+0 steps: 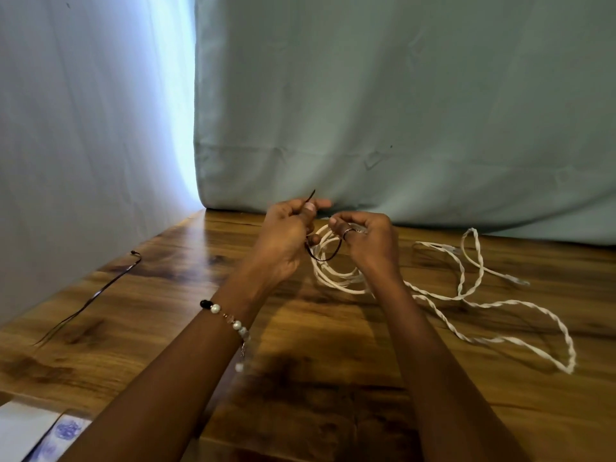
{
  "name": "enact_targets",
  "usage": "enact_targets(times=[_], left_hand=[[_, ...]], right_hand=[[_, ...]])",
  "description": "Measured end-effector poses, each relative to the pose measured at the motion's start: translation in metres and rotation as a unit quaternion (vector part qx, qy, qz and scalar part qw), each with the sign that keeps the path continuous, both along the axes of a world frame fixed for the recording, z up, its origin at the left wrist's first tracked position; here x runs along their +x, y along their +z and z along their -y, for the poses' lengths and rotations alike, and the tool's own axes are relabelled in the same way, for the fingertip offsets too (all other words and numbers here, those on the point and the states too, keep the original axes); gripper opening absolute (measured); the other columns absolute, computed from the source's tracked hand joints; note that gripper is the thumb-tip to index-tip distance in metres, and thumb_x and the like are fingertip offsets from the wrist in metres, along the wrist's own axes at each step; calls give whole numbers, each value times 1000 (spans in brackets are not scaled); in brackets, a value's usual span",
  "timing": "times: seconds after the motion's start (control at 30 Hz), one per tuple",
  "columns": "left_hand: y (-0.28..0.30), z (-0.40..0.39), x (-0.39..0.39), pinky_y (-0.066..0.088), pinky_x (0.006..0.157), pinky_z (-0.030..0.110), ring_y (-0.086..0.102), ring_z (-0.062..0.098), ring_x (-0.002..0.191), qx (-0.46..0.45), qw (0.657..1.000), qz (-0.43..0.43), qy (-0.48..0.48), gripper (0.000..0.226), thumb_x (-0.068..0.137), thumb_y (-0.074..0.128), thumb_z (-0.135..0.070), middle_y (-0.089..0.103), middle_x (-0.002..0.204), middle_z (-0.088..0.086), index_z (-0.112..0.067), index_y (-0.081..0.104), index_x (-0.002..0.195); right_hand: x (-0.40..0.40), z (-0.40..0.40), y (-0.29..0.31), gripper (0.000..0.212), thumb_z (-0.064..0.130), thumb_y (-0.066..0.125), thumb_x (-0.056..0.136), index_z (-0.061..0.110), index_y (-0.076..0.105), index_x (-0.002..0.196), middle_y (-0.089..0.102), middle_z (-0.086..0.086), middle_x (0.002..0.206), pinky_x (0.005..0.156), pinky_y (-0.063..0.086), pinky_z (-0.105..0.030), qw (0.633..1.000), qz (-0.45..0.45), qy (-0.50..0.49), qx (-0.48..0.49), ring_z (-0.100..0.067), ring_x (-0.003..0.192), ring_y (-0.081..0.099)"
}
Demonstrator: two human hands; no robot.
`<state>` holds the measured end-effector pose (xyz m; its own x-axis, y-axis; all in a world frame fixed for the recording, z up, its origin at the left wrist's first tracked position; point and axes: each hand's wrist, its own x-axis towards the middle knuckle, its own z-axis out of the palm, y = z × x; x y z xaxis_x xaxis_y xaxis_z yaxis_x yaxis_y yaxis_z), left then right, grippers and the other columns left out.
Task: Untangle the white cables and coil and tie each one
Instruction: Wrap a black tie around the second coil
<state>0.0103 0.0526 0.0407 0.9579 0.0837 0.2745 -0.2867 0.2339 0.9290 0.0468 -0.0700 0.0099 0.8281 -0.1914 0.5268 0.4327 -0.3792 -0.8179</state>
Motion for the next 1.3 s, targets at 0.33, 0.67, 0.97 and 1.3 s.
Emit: enact_targets(times=[0.33,0.67,0.97,1.3], left_hand=[[-6,22,17,32,41,20,43,4,39,-7,1000,-7,25,14,106,29,-19,58,65,7,-15,41,110],[-5,4,19,35,52,18,48,5,60,-276,959,8,-68,32,97,32,6,65,97,7,-7,55,115],[-8,9,9,39,39,17,50,9,42,-224,974,8,-26,13,100,42,-5,70,65,7,-4,55,100],[-20,17,4,27,35,16,34,7,30,45,994,-60,74,23,94,59,-16,57,48,4,0,69,80]], right_hand=[[4,19,8,6,33,77,78,27,75,80,74,8,83,80,55,-38,998,-24,-26,43,-13,85,67],[0,7,6,7,27,80,76,24,76,81,73,8,82,73,53,-26,988,-44,-20,149,-10,83,68],[-4,6,6,8,22,79,76,21,75,82,74,5,80,75,55,-28,983,-51,20,173,-10,79,70],[-6,5,6,9,17,78,77,21,76,86,75,5,82,81,56,-32,983,-4,34,181,-9,80,70]])
